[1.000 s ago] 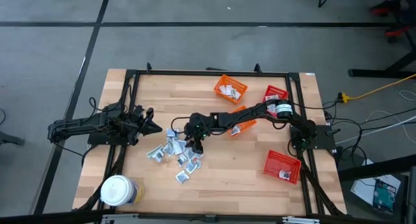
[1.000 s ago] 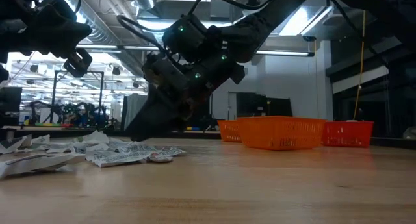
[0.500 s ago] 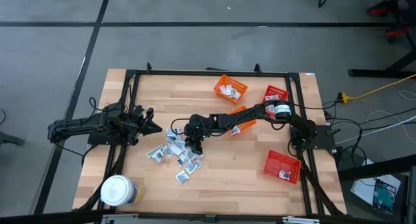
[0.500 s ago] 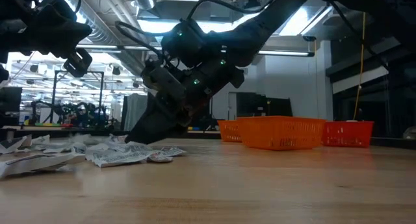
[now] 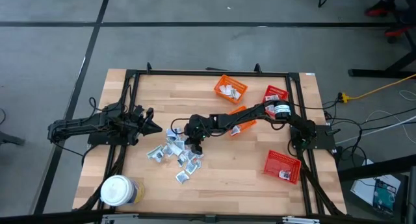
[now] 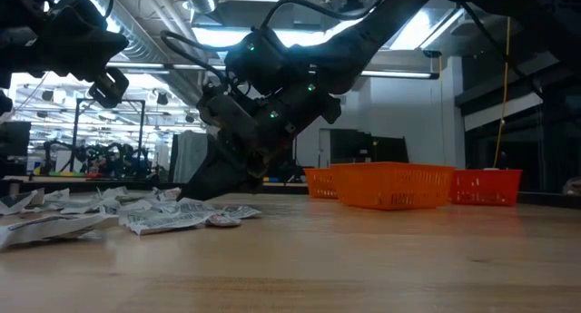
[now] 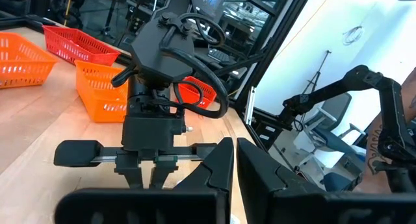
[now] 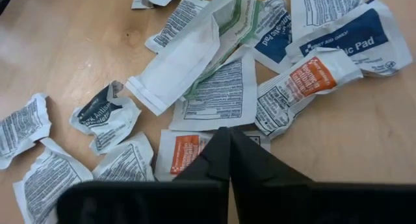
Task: Pick & Place First Aid Supplies
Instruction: Put the orange ointment pack into the top red bin, then put the blue alcohol pad into the bottom orange bin
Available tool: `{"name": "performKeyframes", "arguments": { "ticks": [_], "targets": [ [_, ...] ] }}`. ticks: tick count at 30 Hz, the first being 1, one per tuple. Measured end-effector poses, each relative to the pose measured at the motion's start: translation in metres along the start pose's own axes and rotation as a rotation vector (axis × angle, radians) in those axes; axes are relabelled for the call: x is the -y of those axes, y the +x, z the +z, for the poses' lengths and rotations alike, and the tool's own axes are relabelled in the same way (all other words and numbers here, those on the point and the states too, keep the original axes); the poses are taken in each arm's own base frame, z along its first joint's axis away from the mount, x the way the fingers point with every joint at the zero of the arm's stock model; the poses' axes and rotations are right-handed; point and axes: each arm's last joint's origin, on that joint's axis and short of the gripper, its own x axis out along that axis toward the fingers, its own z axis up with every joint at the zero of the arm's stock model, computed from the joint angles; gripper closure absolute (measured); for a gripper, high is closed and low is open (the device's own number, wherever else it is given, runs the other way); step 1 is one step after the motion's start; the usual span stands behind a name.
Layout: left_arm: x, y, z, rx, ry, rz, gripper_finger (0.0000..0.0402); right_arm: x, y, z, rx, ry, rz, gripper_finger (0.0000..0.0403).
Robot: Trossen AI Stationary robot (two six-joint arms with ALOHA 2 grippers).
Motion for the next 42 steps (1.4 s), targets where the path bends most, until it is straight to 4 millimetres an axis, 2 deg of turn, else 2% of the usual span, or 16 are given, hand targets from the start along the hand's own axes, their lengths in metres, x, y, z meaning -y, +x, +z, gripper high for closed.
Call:
{"name": "performKeyframes", "arguments": {
  "ticks": [8, 18, 24, 33, 42],
  "targets": [
    [0.000, 0.000, 0.000, 0.000, 0.000, 0.000, 0.0386, 0.003, -0.002, 0.004, 0.000, 0.097, 0.046, 0.0395],
    [0.000, 0.000, 0.000, 0.000, 0.000, 0.000, 0.0386, 0.030, -0.010, 0.008, 0.014, 0.262, 0.051, 0.0309],
    [0.000, 0.000, 0.000, 0.000, 0.000, 0.000, 0.0386, 0.030, -0.011, 0.008, -0.002, 0.336, 0.111, 0.0265],
    [0.000, 0.000, 0.000, 0.000, 0.000, 0.000, 0.0386, 0.028, -0.003, 0.006, 0.003, 0.403, 0.175, 0.0258],
    [0.000, 0.000, 0.000, 0.000, 0.000, 0.000, 0.0386, 0.019, 0.003, 0.008, -0.020, 0.379, 0.187, 0.0258]
  ]
}}
